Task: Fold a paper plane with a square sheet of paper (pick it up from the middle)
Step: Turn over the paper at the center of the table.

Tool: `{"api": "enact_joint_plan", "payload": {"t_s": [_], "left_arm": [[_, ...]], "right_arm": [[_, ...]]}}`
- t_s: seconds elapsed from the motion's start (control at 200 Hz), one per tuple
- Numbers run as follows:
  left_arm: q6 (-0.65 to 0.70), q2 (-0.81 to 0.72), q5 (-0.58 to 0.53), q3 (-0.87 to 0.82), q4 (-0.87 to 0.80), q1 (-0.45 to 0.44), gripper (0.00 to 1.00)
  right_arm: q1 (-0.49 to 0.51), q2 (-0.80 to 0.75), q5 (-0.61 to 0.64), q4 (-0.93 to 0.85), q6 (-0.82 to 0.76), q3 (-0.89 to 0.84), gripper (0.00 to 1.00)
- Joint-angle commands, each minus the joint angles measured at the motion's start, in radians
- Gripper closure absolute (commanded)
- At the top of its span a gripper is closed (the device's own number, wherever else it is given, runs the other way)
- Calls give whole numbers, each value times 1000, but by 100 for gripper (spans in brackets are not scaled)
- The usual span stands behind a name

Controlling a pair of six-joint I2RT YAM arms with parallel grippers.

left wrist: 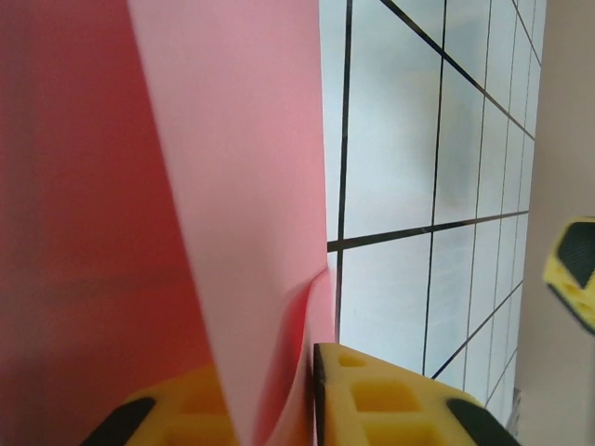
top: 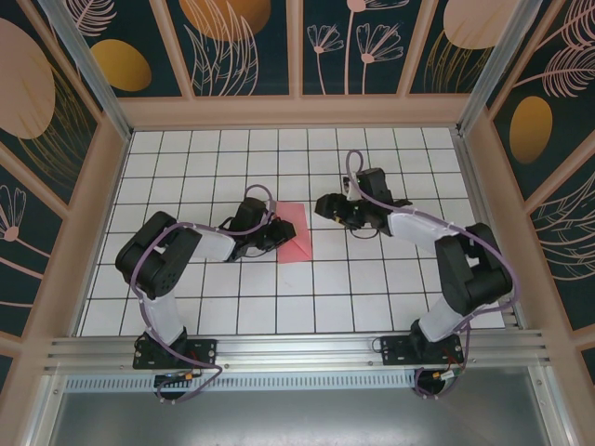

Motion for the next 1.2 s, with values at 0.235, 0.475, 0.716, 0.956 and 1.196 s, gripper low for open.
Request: {"api": "enact_joint_plan", "payload": {"t_s": [0.235, 0.475, 0.716, 0.956, 1.196], "left_arm": [[152, -121, -138, 45, -197, -5, 91], [286, -334, -353, 99, -535, -8, 92], [401, -400, -658, 280, -872, -47, 92], [434, -271, -987, 438, -1047, -112, 92], [402, -11, -1213, 591, -1216, -196, 92]], "right_arm": [[-16, -213, 112, -23, 16, -117, 8], [-16, -383, 162, -74, 61, -175, 1], [-16, -504, 239, -149, 111, -215, 1], [-16, -559, 286, -157, 152, -292, 1], [-20, -527, 296, -148, 167, -322, 1]]}}
